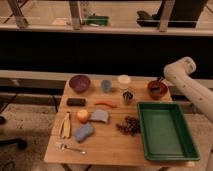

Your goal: Place brush in red bowl

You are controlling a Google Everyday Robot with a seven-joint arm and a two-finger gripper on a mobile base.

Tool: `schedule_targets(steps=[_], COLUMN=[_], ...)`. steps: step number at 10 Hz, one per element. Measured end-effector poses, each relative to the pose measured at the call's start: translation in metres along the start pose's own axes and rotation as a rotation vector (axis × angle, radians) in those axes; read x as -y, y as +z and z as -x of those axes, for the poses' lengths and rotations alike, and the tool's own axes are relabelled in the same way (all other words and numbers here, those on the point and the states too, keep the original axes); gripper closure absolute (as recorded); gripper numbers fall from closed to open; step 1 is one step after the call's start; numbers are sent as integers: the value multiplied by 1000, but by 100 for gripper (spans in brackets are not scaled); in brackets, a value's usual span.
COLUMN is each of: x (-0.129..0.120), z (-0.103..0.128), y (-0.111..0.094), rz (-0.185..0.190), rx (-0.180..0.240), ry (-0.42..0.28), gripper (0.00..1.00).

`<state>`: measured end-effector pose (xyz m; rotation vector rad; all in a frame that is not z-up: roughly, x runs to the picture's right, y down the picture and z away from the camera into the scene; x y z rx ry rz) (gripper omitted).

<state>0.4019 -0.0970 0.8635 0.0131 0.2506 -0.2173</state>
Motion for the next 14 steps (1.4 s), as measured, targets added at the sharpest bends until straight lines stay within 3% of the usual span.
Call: schedule_targets(steps=[3,7,10,11,14], x=[2,5,5,6,2], z=[-4,4,11,13,13], y=[-4,-5,-5,-6,-6], rz=[0,-3,-7,-9,-16], rx=[-29,-60,-51,-43,-31], ry=[12,11,20,28,86], gripper=[97,57,27,22,20])
